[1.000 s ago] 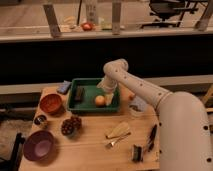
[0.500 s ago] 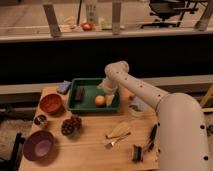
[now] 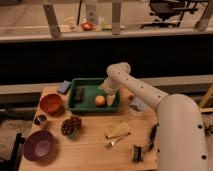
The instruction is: Place apple in table surface
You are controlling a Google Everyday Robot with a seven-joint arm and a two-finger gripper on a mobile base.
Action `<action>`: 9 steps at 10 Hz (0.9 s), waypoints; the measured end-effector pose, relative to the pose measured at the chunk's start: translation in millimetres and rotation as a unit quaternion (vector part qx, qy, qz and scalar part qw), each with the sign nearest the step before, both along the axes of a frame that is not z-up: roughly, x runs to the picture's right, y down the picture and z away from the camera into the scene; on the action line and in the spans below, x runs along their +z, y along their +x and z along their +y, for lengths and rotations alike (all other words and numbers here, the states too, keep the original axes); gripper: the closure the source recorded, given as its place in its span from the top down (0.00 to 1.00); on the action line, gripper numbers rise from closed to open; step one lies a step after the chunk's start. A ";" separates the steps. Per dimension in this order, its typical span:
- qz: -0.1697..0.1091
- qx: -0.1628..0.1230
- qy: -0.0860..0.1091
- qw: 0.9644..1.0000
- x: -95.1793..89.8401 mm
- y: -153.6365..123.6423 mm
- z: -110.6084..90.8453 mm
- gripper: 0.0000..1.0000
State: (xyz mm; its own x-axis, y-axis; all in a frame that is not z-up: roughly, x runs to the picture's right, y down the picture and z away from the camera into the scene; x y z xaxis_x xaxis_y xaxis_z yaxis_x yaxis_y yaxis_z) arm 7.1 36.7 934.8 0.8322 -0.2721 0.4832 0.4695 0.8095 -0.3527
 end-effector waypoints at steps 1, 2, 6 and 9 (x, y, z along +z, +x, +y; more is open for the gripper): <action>-0.007 -0.008 0.004 1.000 -3.6 -2.4 2.5 0.80; -0.010 -0.013 0.005 1.000 -4.4 -2.8 4.3 0.80; -0.032 -0.050 0.005 0.998 -6.1 -22.3 12.2 0.80; -0.042 -0.068 -0.003 0.997 -3.7 -31.2 18.8 0.79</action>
State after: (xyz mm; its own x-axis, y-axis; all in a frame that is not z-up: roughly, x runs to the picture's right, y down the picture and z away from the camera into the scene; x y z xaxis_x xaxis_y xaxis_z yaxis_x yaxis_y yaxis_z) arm -24.2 55.5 931.1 0.7450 -0.3762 0.5508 0.6022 0.7346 -0.3127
